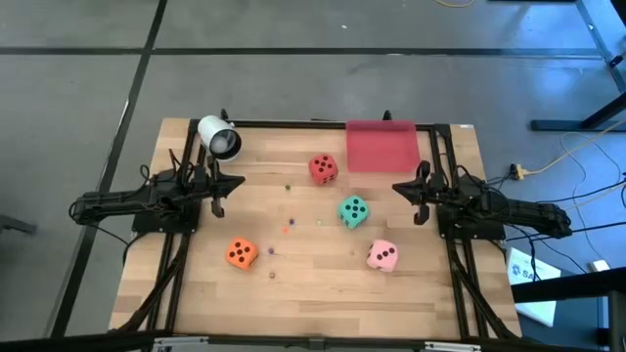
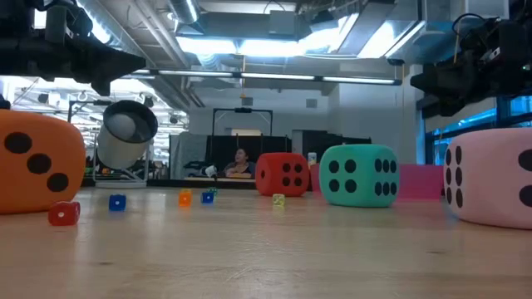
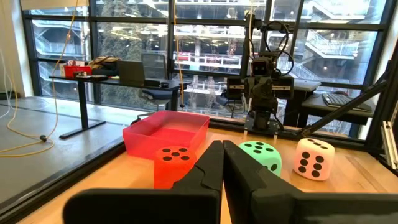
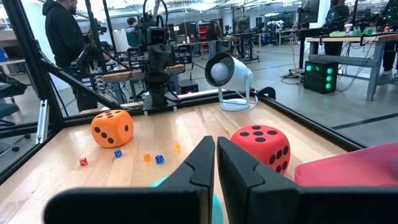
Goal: Pick & Place Dice
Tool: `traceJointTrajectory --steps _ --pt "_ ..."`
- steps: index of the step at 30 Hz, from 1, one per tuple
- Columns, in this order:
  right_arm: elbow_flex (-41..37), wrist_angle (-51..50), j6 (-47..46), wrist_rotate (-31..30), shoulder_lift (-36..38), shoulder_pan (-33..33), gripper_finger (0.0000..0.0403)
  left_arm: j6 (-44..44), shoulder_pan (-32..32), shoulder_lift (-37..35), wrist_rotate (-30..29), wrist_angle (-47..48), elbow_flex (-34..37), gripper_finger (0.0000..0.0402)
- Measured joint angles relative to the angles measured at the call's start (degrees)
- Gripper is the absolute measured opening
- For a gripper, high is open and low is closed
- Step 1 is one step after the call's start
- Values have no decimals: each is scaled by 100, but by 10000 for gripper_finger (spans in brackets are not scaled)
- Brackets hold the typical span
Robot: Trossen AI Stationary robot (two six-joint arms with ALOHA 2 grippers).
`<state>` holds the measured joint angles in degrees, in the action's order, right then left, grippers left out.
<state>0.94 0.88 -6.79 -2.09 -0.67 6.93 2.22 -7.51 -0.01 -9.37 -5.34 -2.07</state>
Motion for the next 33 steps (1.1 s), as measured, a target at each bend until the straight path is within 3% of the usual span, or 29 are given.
traceJointTrajectory --steps 23,33 --pt "0 -1 -7 -2 -1 0 22 1 0 0 -2 0 -1 4" --pt "-1 0 -814 -2 -2 -1 22 0 2 0 -2 0 0 4"
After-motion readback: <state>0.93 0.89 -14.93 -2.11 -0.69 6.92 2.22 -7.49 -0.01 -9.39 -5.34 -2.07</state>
